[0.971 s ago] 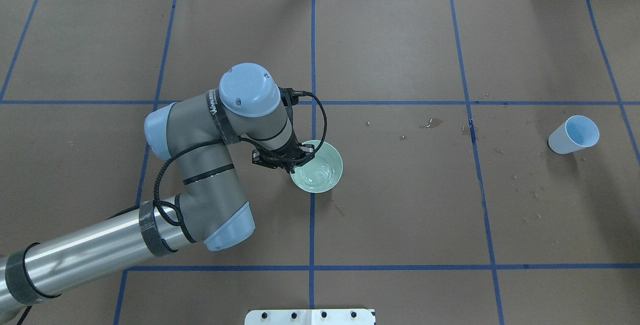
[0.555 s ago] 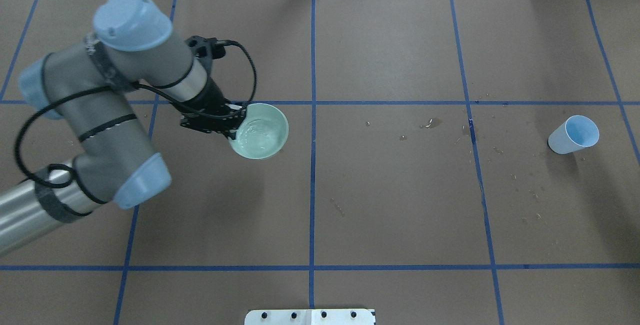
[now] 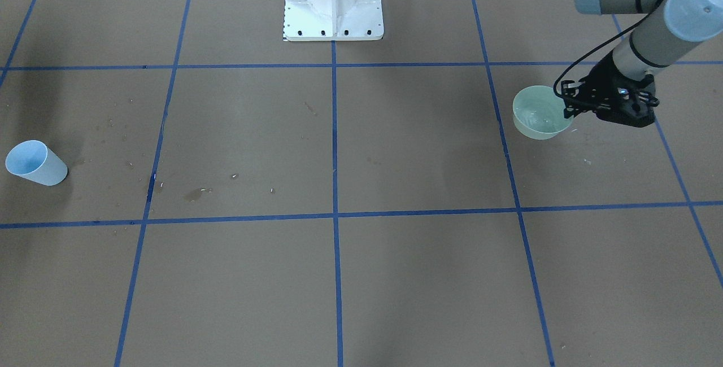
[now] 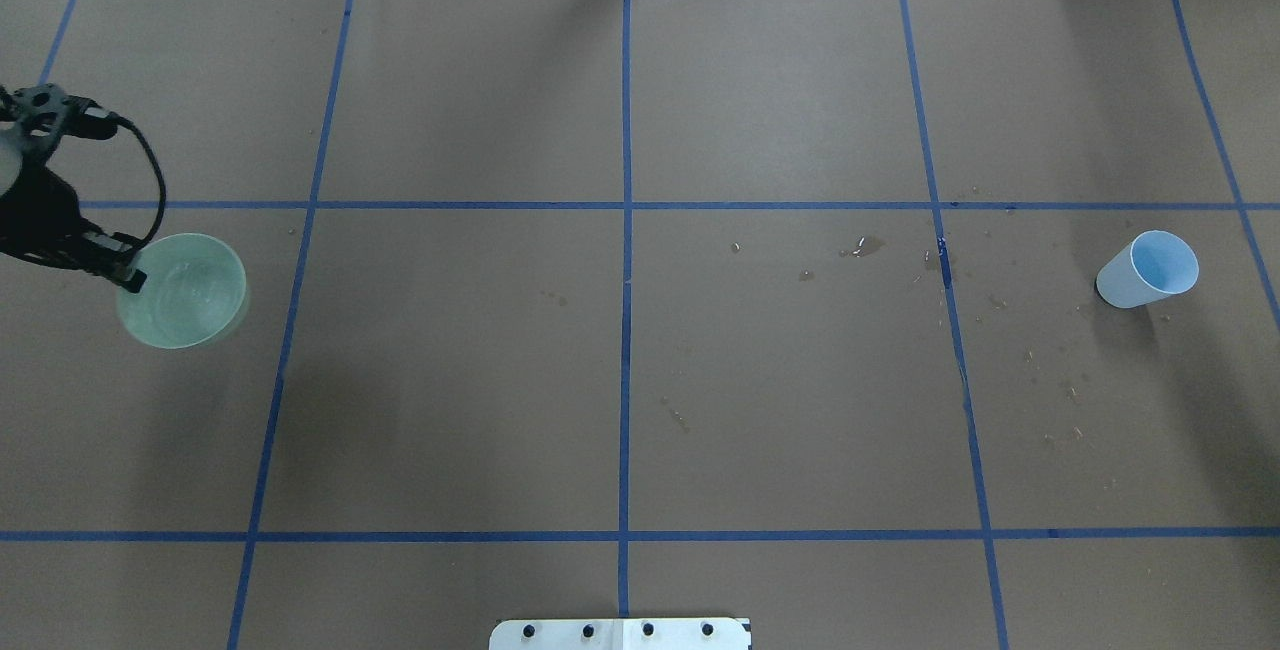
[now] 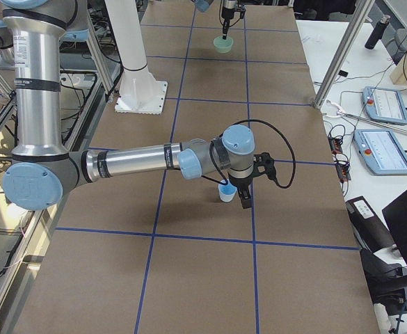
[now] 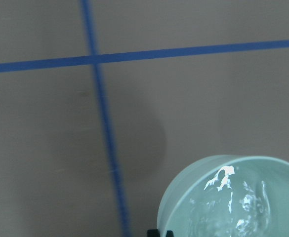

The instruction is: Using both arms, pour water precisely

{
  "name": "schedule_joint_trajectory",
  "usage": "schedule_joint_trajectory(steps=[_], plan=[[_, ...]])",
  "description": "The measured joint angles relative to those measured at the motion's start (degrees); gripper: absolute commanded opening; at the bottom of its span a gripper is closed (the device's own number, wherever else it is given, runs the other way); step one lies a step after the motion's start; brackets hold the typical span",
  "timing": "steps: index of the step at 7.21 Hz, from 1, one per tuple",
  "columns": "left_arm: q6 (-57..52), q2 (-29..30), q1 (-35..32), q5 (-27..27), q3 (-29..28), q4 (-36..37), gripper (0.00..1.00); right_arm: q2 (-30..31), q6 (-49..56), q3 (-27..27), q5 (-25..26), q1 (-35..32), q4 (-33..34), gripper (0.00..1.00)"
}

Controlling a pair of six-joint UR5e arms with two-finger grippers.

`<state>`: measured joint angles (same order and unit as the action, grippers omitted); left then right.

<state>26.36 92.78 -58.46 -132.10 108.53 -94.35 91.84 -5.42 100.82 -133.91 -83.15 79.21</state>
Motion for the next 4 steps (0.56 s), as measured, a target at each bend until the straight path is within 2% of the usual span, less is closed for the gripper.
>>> schedule_joint_trajectory(steps=[2,4], plan=[[-7.10,-2.46,-2.53,-0.28,-6.49,-3.72,0.00,0.13,-0.02,-0.01,-0.09,0.04,0.02,0.99],[-8.09,-2.67,-3.63,-0.34,-12.37,-9.33,0.00,0.18,-0.01,-0.05,-0.12,0.03,0.04,0.99]])
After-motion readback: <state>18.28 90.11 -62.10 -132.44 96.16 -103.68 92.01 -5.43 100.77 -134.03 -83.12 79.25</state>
